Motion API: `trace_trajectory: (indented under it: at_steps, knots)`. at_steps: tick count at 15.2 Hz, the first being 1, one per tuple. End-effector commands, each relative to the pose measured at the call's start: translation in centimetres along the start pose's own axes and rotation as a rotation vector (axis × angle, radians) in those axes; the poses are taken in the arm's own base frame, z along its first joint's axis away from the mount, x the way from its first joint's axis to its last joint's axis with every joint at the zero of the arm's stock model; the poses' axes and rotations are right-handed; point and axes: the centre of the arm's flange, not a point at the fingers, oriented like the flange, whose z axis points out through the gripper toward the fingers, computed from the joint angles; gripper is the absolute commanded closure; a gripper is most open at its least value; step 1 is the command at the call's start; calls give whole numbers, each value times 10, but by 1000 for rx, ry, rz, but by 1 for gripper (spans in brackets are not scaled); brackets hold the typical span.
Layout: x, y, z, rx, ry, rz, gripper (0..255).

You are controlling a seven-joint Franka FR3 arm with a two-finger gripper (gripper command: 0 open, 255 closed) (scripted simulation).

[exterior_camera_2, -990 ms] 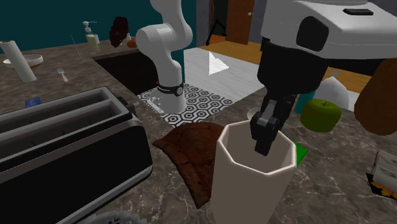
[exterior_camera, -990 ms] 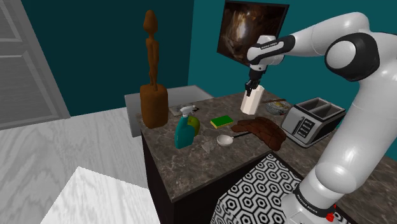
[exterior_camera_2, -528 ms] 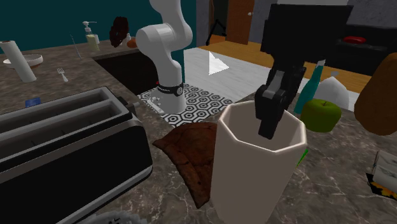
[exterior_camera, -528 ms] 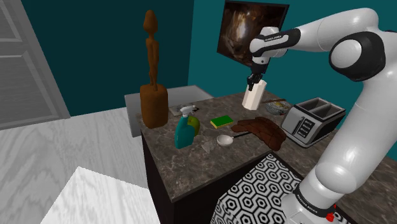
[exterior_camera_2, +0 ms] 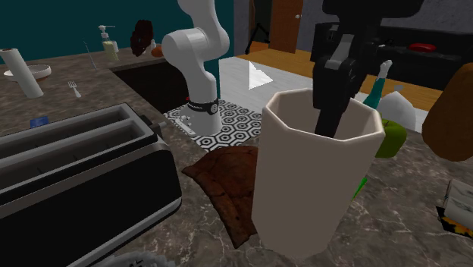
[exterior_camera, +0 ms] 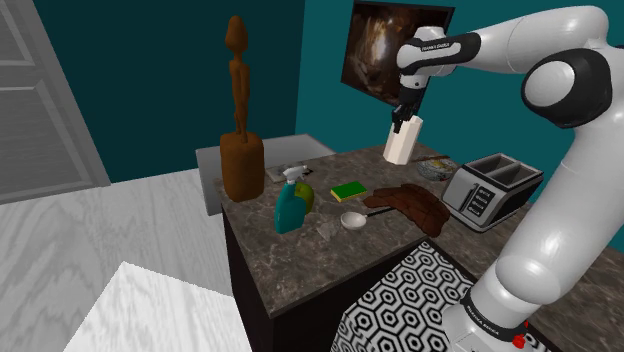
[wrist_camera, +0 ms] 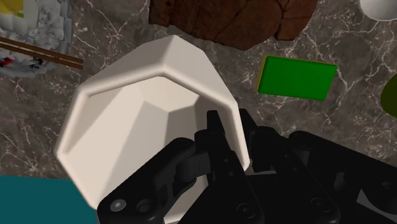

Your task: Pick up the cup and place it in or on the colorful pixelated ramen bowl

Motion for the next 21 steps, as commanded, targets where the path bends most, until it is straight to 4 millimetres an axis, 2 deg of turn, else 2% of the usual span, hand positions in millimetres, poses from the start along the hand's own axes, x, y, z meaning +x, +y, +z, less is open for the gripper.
trace_trajectory:
  at_steps: [1,9,21]
  knots:
    - [0,1,-10,0,0,0,255]
    - [0,1,-49,0,0,0,255]
    - [-61,143,-83,0,0,0,255]
